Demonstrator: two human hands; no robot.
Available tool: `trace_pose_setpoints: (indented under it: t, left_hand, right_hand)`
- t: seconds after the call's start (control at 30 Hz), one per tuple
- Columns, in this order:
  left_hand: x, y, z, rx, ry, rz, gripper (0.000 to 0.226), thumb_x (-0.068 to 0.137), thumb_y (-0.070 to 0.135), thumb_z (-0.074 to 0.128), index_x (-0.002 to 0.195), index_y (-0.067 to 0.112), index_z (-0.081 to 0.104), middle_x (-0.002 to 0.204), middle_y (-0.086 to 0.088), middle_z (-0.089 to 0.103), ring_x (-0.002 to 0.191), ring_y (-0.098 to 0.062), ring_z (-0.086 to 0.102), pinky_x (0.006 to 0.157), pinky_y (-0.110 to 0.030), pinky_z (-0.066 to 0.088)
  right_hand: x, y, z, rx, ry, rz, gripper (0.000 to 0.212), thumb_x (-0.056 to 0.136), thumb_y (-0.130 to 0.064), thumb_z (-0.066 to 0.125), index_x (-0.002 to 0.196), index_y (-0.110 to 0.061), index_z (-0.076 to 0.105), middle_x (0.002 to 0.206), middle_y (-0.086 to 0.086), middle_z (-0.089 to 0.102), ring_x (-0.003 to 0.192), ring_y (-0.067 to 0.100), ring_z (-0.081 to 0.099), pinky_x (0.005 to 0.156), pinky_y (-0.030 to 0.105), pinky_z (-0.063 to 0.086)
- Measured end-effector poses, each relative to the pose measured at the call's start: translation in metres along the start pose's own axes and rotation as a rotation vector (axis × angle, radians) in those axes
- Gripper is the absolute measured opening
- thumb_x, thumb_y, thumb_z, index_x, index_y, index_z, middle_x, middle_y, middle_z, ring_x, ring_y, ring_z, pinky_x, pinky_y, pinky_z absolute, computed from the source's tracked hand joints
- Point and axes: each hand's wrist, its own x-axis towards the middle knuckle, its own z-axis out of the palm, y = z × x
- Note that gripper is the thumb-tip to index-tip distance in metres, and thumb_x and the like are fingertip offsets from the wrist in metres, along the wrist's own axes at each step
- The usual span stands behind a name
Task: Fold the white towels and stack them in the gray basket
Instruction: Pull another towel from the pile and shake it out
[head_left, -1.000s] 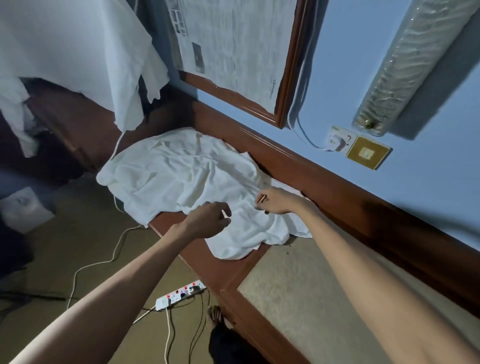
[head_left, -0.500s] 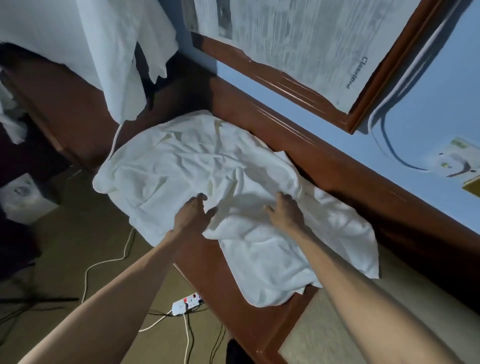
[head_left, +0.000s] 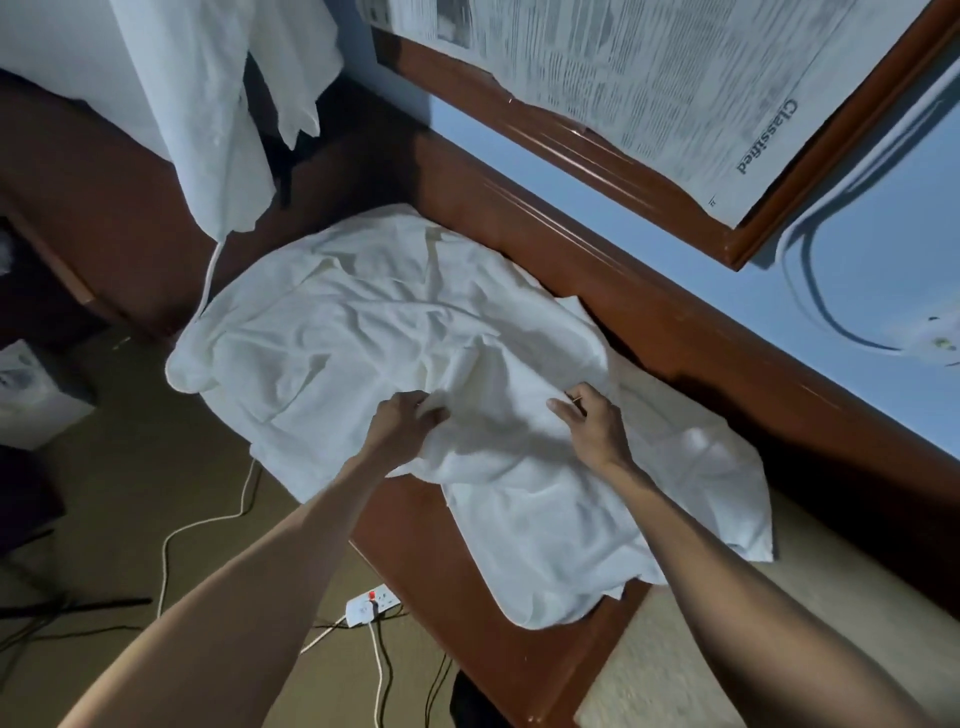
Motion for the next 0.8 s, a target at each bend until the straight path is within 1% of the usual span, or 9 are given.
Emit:
trace_pose_setpoints:
  t: [0.13,0.23,0.3,0.37,0.43,0.5,0.6,0.7,0.8]
  left_hand:
    - [-0.021,0.042,-0.039,-0.059,-0.007,0.091,0.029,0.098,0.034,0.066,0.087,0.008,0.063,0.069,-0.003,0.058,0.061,-0.017,0.05,0.049,-0.023,0.037]
    - [-0.041,0.081,-0.063,-0.051,0.013,0.224,0.037,0.102,0.04,0.059,0.097,0.003,0.063,0.084,-0.01,0.066,0.069,-0.021,0.059,0.059,-0.03,0.045]
    - [-0.059,0.108,-0.075,-0.076,0.023,0.288,0.032,0.103,0.042,0.056,0.094,0.013,0.063,0.086,-0.005,0.067,0.075,-0.02,0.061,0.065,-0.035,0.048]
    - [-0.078,0.135,-0.084,-0.084,0.06,0.338,0.032,0.104,0.042,0.056,0.08,0.021,0.055,0.077,0.001,0.058,0.068,-0.013,0.054,0.056,-0.026,0.04]
    - [-0.097,0.16,-0.091,-0.076,0.103,0.404,0.035,0.103,0.043,0.057,0.075,0.025,0.049,0.075,0.003,0.054,0.066,-0.01,0.05,0.051,-0.02,0.034]
    - [-0.119,0.183,-0.097,-0.077,0.13,0.468,0.032,0.101,0.044,0.06,0.076,0.026,0.052,0.075,0.006,0.055,0.067,-0.009,0.051,0.052,-0.02,0.036]
    - [-0.151,0.213,-0.102,-0.125,0.152,0.567,0.027,0.096,0.041,0.069,0.079,0.02,0.062,0.071,0.008,0.058,0.064,-0.01,0.052,0.054,-0.022,0.039]
    - [-0.184,0.238,-0.093,-0.196,0.149,0.635,0.037,0.093,0.043,0.073,0.075,0.013,0.062,0.069,0.003,0.057,0.064,-0.014,0.052,0.056,-0.028,0.041]
    - [-0.218,0.267,-0.072,-0.262,0.091,0.685,0.043,0.096,0.043,0.069,0.082,0.003,0.061,0.072,-0.002,0.055,0.065,-0.016,0.05,0.056,-0.028,0.042]
  right_hand:
    - [-0.011,-0.025,-0.027,0.129,0.095,-0.022,0.03,0.101,-0.026,0.061,0.08,-0.013,0.045,0.068,-0.007,0.046,0.062,0.006,0.044,0.063,0.033,0.034]
    - [-0.02,-0.05,-0.053,0.192,0.167,-0.049,0.029,0.103,-0.024,0.056,0.077,-0.018,0.044,0.07,-0.008,0.043,0.065,0.009,0.043,0.065,0.033,0.034]
    - [-0.028,-0.068,-0.075,0.215,0.201,-0.082,0.027,0.102,-0.023,0.056,0.079,-0.014,0.046,0.071,-0.006,0.045,0.068,0.015,0.045,0.067,0.035,0.035]
    - [-0.038,-0.085,-0.098,0.224,0.26,-0.117,0.025,0.101,-0.022,0.058,0.083,-0.006,0.051,0.073,-0.001,0.051,0.074,0.021,0.05,0.069,0.037,0.038]
    - [-0.052,-0.096,-0.123,0.22,0.323,-0.154,0.025,0.102,-0.022,0.058,0.087,-0.003,0.054,0.077,0.003,0.056,0.077,0.025,0.054,0.071,0.038,0.041]
    - [-0.07,-0.102,-0.148,0.213,0.381,-0.188,0.025,0.103,-0.023,0.057,0.083,-0.009,0.053,0.073,-0.001,0.054,0.076,0.024,0.054,0.071,0.039,0.04]
    - [-0.101,-0.104,-0.187,0.248,0.47,-0.219,0.034,0.102,-0.022,0.059,0.071,-0.019,0.045,0.065,-0.007,0.043,0.068,0.018,0.044,0.066,0.035,0.034]
    - [-0.14,-0.103,-0.225,0.299,0.555,-0.224,0.036,0.102,-0.02,0.059,0.069,-0.023,0.045,0.064,-0.007,0.043,0.06,0.008,0.039,0.062,0.032,0.032]
    - [-0.181,-0.096,-0.261,0.279,0.654,-0.225,0.04,0.102,-0.017,0.06,0.068,-0.028,0.042,0.063,-0.01,0.043,0.058,0.004,0.039,0.059,0.03,0.03]
